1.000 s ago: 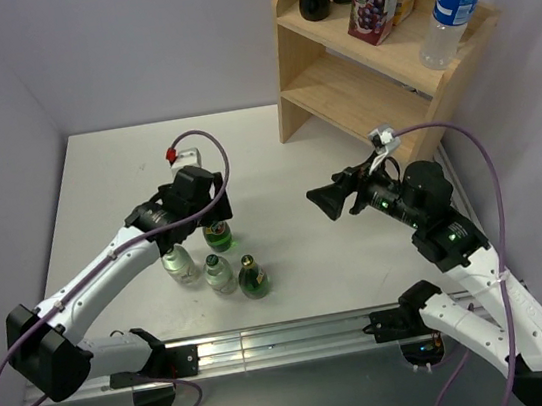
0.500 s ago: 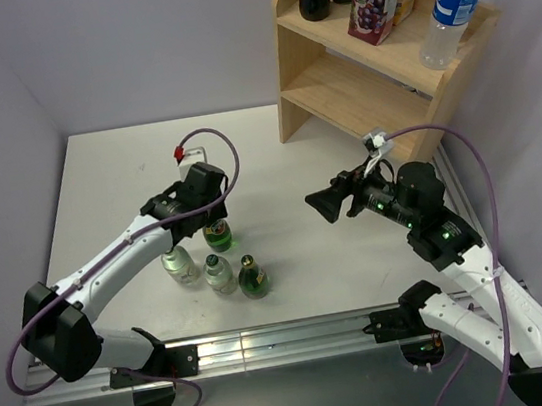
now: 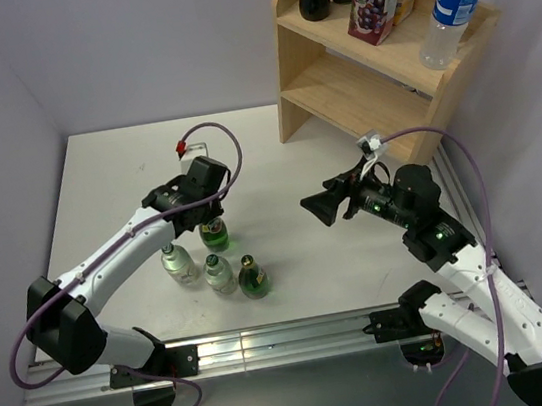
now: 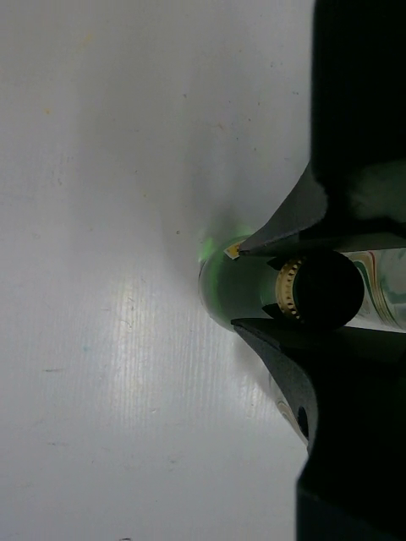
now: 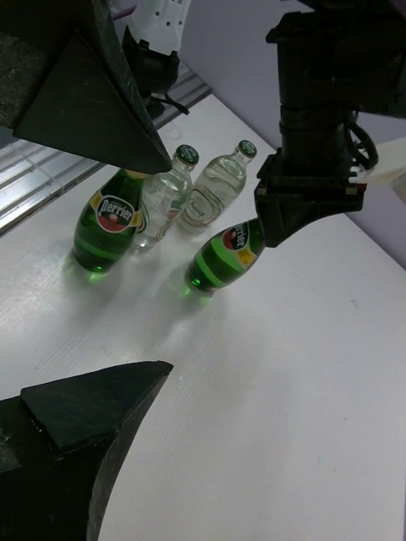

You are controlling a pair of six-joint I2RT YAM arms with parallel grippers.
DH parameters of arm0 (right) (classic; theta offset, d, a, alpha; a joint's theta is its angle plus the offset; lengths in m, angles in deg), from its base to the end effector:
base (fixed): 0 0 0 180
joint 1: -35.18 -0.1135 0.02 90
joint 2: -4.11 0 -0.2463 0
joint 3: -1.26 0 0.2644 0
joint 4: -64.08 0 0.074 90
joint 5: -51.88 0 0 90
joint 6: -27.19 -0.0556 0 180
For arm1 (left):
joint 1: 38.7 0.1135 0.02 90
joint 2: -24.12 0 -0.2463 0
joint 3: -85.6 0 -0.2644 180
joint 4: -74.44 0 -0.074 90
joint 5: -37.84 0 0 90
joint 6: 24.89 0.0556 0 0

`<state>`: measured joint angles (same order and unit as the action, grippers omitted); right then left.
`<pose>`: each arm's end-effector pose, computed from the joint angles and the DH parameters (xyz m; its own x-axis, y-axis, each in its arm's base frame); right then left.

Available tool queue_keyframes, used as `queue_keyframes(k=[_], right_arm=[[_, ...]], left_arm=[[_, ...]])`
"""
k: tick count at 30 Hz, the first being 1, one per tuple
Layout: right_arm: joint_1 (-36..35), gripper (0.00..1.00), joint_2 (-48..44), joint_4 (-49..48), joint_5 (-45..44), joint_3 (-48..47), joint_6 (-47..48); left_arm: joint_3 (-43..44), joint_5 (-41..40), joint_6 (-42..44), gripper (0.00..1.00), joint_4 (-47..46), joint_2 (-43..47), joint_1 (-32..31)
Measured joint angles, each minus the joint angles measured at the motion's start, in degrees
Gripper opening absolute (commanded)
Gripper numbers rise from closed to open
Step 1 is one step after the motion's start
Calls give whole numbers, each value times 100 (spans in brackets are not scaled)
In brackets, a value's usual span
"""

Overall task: Place and organize the beverage onto the shelf
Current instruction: Pick up the drink from the center of the board, then place the drink on the shelf.

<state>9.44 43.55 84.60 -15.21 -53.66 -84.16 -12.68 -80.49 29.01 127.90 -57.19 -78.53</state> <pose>0.1792 0.1104 0.3295 -0.3465 0.2052 -0.9153 -0.6691 0.6298 0.3945 0.2635 -0.1854 0.2606 -0.6990 -0.0923 -0.7091 -0.0831 0.9954 -0.0478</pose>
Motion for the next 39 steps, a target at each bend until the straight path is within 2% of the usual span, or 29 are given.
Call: queue_keyframes(k=[11, 15, 25, 33, 36, 39], right_arm=[[-76, 96, 1113, -1204, 308, 149, -291], [-459, 100, 1792, -1344, 284, -50, -192], [-2061, 100, 2997, -1222, -1012, -1364, 782], [-2850, 100, 3663, -1073, -1858, -1897, 1537], [-3040, 94, 3733, -1003, -2031, -1897, 1700], [-3165, 84, 3748, -986, -2024, -1902, 1794]], left_arm=[[793, 83, 527, 0, -55, 0, 0], [1132, 391, 802, 0, 33, 44, -2], [1869, 1526, 1335, 0, 468, 752, -46], [2205, 2426, 1561, 0, 688, 1346, -90], [2208, 2583, 1670, 0, 844, 1486, -90], [2208, 2721, 1749, 0, 905, 1550, -92]])
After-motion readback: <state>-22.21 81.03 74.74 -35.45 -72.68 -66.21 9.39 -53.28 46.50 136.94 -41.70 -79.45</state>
